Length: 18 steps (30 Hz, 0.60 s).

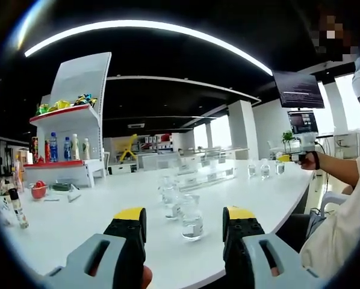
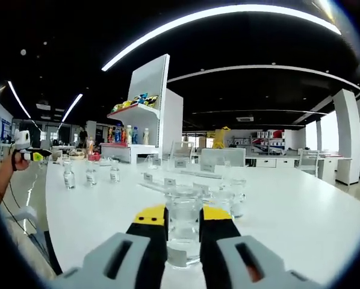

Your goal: Identify the label on the chemical reagent bottle, grasp the chemical reagent bottle, and place it in the designated position on the reagent rack

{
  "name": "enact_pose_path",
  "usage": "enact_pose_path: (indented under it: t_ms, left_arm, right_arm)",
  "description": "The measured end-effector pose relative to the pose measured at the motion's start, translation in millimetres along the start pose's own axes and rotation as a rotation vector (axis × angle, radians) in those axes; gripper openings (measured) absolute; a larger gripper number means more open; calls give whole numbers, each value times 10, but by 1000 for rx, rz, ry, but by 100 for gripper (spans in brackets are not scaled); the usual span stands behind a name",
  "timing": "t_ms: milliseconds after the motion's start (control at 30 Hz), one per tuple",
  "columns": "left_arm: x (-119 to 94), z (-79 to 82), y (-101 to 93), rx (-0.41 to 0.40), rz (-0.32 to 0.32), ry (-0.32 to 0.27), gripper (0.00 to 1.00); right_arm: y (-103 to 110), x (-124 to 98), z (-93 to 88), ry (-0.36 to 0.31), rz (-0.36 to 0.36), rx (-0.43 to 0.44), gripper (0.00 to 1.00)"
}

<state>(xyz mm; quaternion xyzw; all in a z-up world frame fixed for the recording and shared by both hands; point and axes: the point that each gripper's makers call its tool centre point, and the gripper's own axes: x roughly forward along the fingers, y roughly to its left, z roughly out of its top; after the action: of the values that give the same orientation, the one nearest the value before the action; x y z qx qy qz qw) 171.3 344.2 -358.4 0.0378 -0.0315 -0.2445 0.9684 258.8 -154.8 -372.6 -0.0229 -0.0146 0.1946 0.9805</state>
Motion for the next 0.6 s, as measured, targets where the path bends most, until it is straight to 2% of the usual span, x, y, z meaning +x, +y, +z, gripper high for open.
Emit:
enact_pose_path:
  t_ms: [600]
  left_arm:
    - [20,-28,20,-5,-4,2,51]
  right_arm:
    - [304,506,434,-49,83,8,19]
